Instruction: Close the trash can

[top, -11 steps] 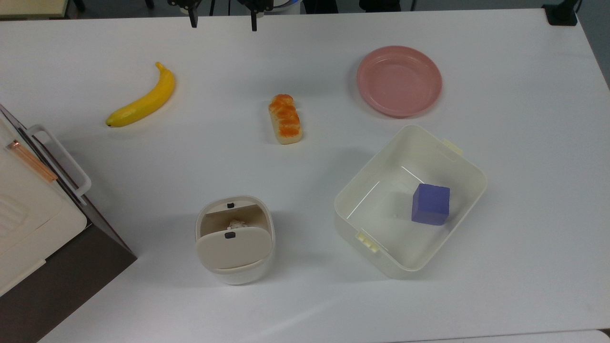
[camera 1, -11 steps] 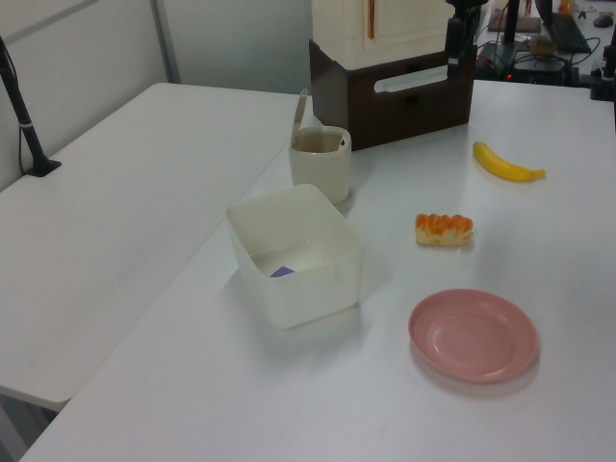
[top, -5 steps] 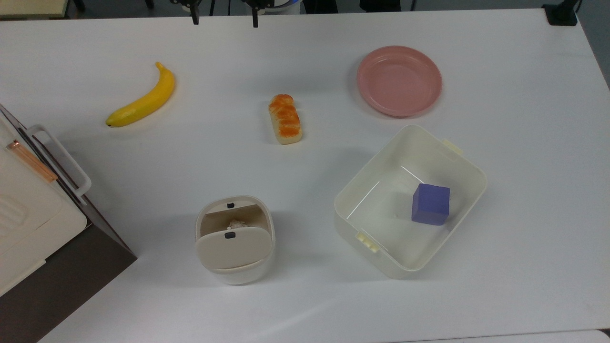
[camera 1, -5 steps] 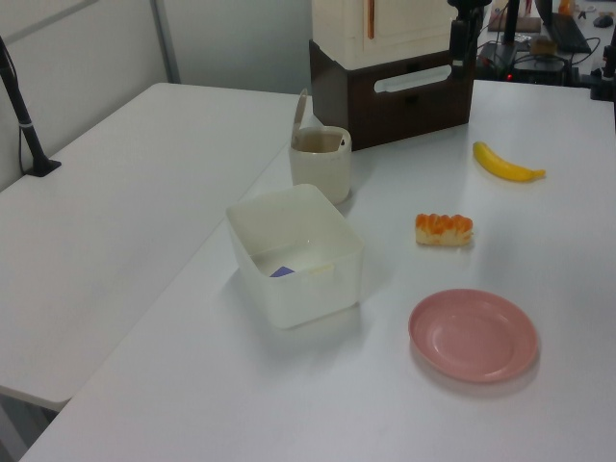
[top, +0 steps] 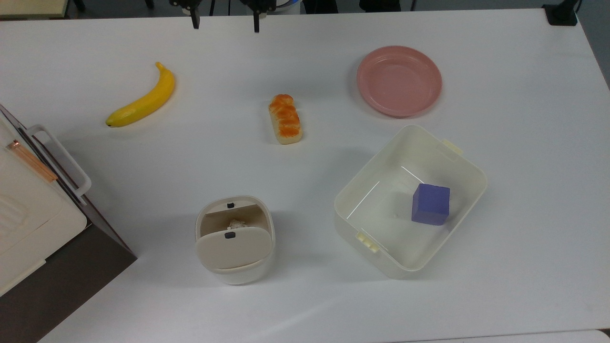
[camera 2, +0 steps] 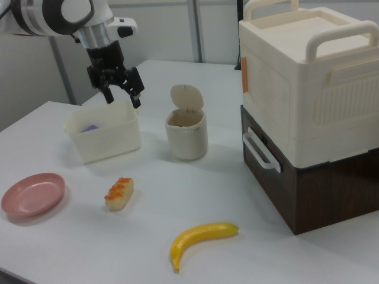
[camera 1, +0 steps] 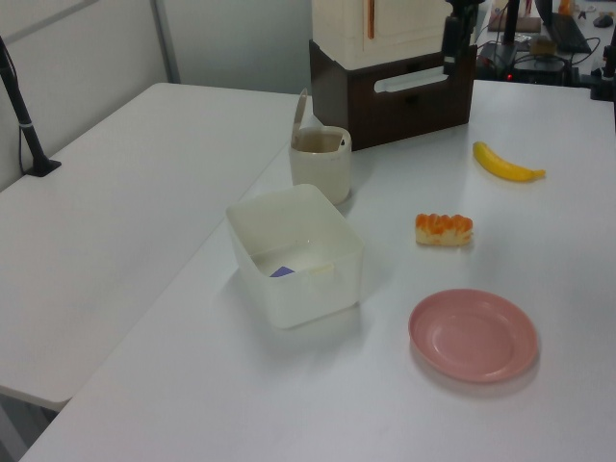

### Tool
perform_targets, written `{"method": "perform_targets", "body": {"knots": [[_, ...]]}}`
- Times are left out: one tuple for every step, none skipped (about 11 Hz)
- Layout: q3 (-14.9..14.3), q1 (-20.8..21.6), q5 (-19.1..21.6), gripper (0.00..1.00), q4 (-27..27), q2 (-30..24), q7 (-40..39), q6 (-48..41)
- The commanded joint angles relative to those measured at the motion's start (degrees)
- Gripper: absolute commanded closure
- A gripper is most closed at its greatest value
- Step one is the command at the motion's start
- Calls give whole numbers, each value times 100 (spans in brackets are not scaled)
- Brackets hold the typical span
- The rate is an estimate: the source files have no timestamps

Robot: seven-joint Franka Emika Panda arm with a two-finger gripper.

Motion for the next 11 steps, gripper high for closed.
{"method": "perform_targets", "body": {"knots": [[-42, 103, 123, 0, -115, -56, 840, 554], [-42, 103, 123, 0, -124, -65, 840, 536], [-42, 103, 123, 0, -150, -65, 840, 536], [-42, 103, 132, 0, -150, -65, 848, 528], [-42, 111, 132, 0, -168, -65, 901, 545], [-42, 111, 123, 0, -168, -57, 919, 554], [-42, 111, 132, 0, -168, -56, 919, 571], [-42, 111, 123, 0, -168, -56, 919, 598], [-33, 155, 88, 31, -168, 4, 919, 659], [-33, 268, 27, 81, -150, 223, 1049, 1120], [-33, 278, -208, 100, -107, 538, 1842, 1708]]}}
